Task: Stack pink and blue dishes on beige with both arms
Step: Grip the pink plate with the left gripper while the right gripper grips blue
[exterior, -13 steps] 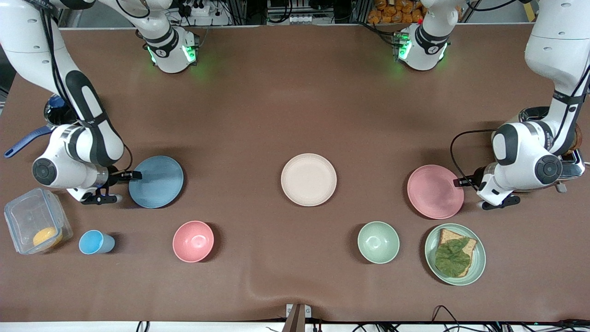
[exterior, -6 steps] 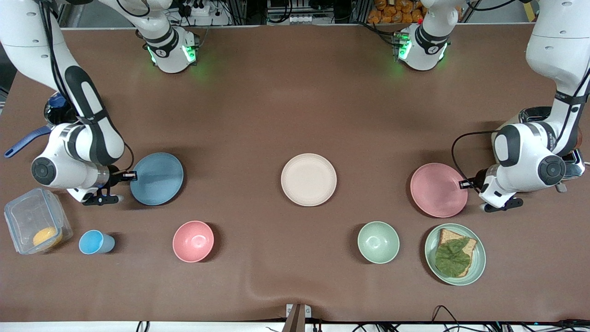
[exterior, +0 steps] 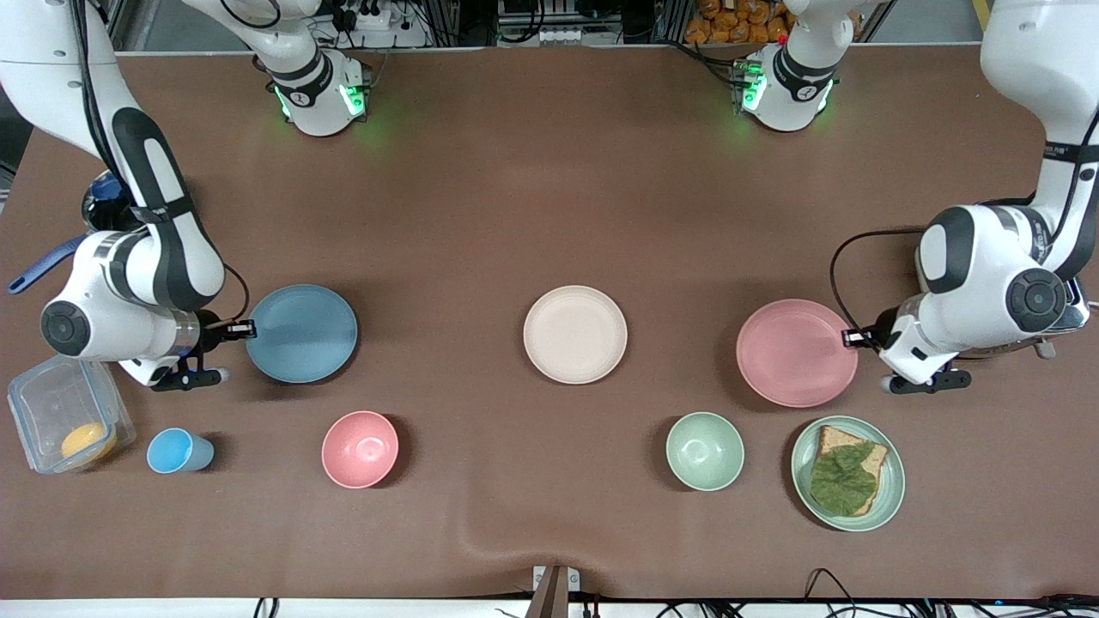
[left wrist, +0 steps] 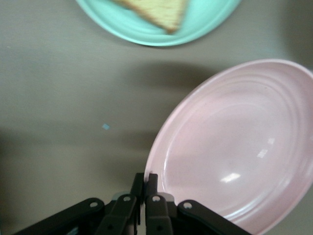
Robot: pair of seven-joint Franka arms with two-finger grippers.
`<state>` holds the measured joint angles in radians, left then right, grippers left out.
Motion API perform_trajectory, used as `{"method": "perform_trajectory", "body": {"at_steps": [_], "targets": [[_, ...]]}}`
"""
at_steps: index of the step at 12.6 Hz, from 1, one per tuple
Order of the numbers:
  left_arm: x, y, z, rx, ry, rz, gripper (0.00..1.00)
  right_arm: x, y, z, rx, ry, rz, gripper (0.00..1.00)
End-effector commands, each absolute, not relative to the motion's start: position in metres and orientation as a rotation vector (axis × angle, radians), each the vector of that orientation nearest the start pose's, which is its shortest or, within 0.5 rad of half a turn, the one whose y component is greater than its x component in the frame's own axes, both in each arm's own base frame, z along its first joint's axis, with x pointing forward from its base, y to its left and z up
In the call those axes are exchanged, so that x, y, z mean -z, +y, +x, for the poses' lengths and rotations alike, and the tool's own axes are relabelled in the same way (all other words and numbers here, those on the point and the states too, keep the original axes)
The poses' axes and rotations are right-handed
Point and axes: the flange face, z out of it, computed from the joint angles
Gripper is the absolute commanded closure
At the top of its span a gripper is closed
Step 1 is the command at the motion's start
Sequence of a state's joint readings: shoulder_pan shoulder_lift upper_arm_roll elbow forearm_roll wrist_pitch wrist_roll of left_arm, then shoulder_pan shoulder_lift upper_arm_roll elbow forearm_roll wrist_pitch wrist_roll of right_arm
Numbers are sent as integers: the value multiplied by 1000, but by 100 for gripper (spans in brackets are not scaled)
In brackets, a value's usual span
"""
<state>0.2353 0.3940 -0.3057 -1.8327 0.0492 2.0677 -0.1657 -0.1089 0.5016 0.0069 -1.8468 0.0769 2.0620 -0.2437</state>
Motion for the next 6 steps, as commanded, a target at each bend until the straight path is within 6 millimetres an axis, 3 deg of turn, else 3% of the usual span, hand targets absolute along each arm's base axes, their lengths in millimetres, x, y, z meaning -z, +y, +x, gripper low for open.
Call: {"method": "perform_trajectory", "body": {"at_steps": [1,6], "targets": [[-338,-82,619,-309,-198,-3199,100,-251,-46,616,-411,-97,-2943,100],[-325,-182,597,-374,-172,-3197,100,-272,-32,626,-415,-20,-2913,100]]}}
